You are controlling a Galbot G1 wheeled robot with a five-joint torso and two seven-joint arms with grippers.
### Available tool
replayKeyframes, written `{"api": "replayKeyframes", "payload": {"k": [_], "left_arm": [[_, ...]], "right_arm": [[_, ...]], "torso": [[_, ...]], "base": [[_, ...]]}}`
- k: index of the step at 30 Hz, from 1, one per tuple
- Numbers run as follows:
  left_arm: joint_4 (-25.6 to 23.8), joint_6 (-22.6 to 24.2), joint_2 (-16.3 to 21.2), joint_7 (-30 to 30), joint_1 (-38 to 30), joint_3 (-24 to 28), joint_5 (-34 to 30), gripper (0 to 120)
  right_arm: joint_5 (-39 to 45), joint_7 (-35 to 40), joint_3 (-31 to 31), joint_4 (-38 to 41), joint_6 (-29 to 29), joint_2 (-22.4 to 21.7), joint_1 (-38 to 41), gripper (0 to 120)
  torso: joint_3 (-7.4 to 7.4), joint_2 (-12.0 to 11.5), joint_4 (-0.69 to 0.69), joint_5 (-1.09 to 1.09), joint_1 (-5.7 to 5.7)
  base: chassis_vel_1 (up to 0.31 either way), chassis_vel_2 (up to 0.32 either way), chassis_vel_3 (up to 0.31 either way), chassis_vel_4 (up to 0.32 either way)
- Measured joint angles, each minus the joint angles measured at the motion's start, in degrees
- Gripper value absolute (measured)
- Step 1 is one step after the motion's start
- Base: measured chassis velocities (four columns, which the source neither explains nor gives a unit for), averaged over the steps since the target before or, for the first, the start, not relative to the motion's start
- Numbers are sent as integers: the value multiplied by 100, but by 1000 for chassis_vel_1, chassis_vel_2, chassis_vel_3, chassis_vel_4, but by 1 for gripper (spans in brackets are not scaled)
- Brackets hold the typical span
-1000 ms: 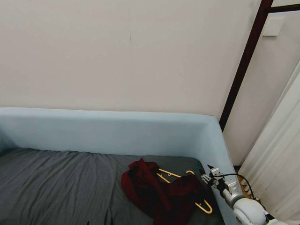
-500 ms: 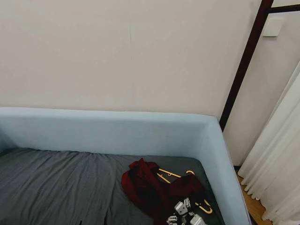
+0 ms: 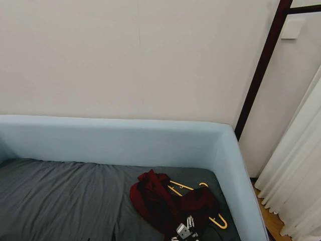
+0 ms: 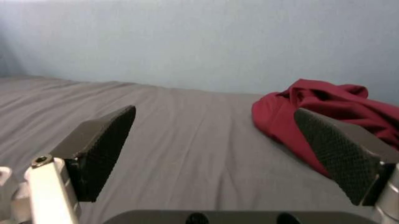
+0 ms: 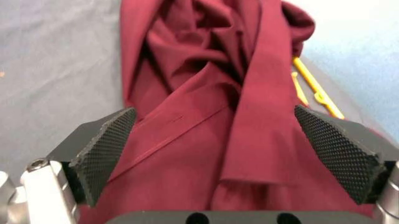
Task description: Pick up the clothes from the sofa and hang them on the clothes hanger.
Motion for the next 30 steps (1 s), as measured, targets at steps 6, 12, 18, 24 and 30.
{"api": "replayKeyframes", "payload": {"k": [6,12,18,24,30], "left_arm": [[45,-17,-1,0,-39,2,-29,100],[51,-31,-3,0,-48,20,-42,100],[59,-52,-24,-1,-39,53,-45,100],[70,-78,-69,5,-34,111,-31,100],[60,-107,-86,18,-26,115,-30,100]], "right_arm": [[67,29,-51,-78,-48,80,-29,98],[518,73,-23,-241,-198,169,44,88],[741,114,40,-386,-267,195,116,66],[791,179,63,-459,-325,206,181,50],[782,273,73,-542,-431,212,221,33]], "torso": [[0,0,0,0,0],[0,0,0,0,0],[0,0,0,0,0],[0,0,0,1,0],[0,0,0,1,0]], "base": [[0,0,0,0],[0,0,0,0],[0,0,0,0],[0,0,0,0],[0,0,0,0]]}}
